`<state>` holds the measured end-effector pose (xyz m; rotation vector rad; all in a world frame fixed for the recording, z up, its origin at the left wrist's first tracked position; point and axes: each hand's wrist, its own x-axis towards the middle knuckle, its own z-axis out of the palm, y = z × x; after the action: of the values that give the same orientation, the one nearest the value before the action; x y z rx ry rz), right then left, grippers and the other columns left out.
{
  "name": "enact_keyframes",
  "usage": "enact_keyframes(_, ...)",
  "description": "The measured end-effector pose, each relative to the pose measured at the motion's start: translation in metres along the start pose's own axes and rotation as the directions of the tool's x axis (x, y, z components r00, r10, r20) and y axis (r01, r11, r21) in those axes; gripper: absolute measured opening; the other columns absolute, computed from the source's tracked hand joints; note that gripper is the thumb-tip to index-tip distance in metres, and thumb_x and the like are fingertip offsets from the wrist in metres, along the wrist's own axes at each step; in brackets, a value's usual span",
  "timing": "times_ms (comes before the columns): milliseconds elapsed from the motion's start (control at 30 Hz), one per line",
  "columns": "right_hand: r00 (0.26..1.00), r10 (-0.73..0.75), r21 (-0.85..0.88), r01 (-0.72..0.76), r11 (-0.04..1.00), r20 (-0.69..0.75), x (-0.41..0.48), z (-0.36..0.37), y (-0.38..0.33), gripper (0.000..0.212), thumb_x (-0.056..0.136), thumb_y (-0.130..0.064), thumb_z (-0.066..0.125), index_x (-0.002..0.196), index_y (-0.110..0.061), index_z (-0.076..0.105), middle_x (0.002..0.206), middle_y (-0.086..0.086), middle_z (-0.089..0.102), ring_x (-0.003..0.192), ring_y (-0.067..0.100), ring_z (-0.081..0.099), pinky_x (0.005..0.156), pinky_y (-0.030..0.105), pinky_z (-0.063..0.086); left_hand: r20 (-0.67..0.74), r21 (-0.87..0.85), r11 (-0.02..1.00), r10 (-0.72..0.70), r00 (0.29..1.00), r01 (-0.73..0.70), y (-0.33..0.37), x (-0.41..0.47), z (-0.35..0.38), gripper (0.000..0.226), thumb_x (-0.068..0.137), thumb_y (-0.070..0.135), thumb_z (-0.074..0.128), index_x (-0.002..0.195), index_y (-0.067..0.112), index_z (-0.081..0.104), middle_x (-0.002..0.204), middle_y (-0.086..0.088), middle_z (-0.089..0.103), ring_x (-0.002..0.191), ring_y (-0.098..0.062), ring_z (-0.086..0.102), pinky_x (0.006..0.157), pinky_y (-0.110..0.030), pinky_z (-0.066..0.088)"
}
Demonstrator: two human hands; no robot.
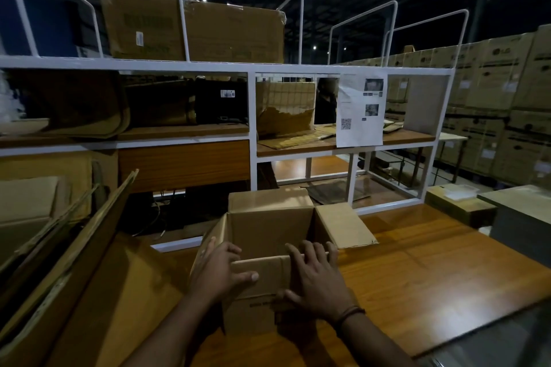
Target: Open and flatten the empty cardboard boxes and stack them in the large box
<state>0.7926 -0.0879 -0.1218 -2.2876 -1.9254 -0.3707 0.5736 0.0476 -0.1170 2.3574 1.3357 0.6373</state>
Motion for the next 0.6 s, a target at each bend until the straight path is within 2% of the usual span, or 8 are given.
enact_keyframes(100,1.0,-0.011,-0.053,0.011,0.999,0.003,-0.004,0.006,0.002,0.121,0.067,-0.092,0.035,0.166,-0.029,0.006,0.168,0.017,0.023,0.151,0.043,0.025,0.117,0.068,0.003,0.006,-0.006,1.0,-0.002,1.0,0.002,0.001,0.0,-0.001,0.058,0.065,0.076,0.077,0.109,0.04,0.067,0.149,0.018,0.05,0.157,-0.016,0.01,0.121,-0.053,0.024)
enact_keyframes(167,1.0,0.005,-0.025,-0.006,1.0,-0.019,-0.007,0.007,-0.001,0.124,0.066,-0.085,0.056,0.166,-0.024,0.013,0.167,0.02,0.025,0.149,0.045,0.029,0.115,0.07,0.01,0.003,-0.011,1.0,-0.011,1.0,0.011,0.001,0.0,-0.002,0.059,0.063,0.078,0.076,0.108,0.042,0.066,0.151,0.017,0.049,0.157,-0.017,0.01,0.12,-0.054,0.026)
enact_keyframes(233,0.999,0.012,0.009,-0.012,1.0,-0.035,-0.009,0.011,-0.004,0.126,0.064,-0.067,0.081,0.165,-0.024,0.019,0.165,0.02,0.03,0.147,0.046,0.034,0.115,0.071,0.012,0.009,-0.023,1.0,-0.019,1.0,0.019,-0.001,0.002,0.0,0.06,0.061,0.079,0.076,0.108,0.043,0.065,0.151,0.016,0.049,0.157,-0.017,0.011,0.12,-0.054,0.027)
enact_keyframes(267,0.999,0.017,0.022,-0.016,1.0,-0.041,-0.01,0.012,-0.005,0.126,0.063,-0.061,0.086,0.164,-0.025,0.02,0.164,0.02,0.032,0.147,0.046,0.035,0.115,0.071,0.012,0.013,-0.024,1.0,-0.017,1.0,0.017,-0.002,0.002,0.0,0.06,0.061,0.079,0.076,0.108,0.043,0.064,0.151,0.016,0.049,0.157,-0.018,0.011,0.12,-0.054,0.027)
enact_keyframes(367,0.999,0.018,0.013,-0.017,1.0,-0.042,-0.011,0.013,-0.005,0.129,0.065,-0.061,0.085,0.166,-0.027,0.012,0.165,0.018,0.024,0.15,0.046,0.029,0.116,0.07,0.006,0.011,-0.03,0.999,0.014,1.0,-0.014,0.002,-0.001,-0.004,0.061,0.063,0.079,0.075,0.11,0.042,0.065,0.149,0.017,0.049,0.156,-0.018,0.012,0.12,-0.055,0.028)
enact_keyframes(467,0.999,0.015,0.006,-0.015,1.0,-0.051,-0.012,0.014,-0.003,0.14,0.056,-0.068,0.086,0.166,-0.026,0.01,0.167,0.019,0.019,0.152,0.046,0.023,0.116,0.07,0.006,0.01,-0.018,0.998,0.053,0.999,-0.053,0.011,-0.011,-0.012,0.044,0.074,0.071,0.075,0.107,0.044,0.065,0.152,0.018,0.043,0.156,-0.021,0.011,0.123,-0.057,0.022)
enact_keyframes(533,0.997,0.055,0.034,-0.053,0.998,-0.057,-0.016,0.016,-0.002,0.14,0.054,-0.072,0.083,0.166,-0.028,0.01,0.17,0.02,0.012,0.155,0.047,0.009,0.116,0.07,0.005,-0.01,0.028,0.997,0.078,0.997,-0.077,0.014,-0.019,-0.017,0.043,0.078,0.073,0.07,0.114,0.049,0.061,0.161,0.013,0.033,0.156,-0.023,0.01,0.124,-0.055,0.019)
enact_keyframes(600,0.987,0.14,0.113,-0.132,0.985,-0.073,-0.021,0.018,0.0,0.137,0.061,-0.072,0.078,0.165,-0.031,0.0,0.172,0.017,-0.009,0.155,0.044,-0.012,0.118,0.072,0.0,-0.044,0.036,0.997,0.074,0.996,-0.073,0.012,-0.027,-0.016,0.057,0.082,0.078,0.061,0.132,0.05,0.054,0.166,0.008,0.022,0.156,-0.024,0.012,0.122,-0.054,0.024)
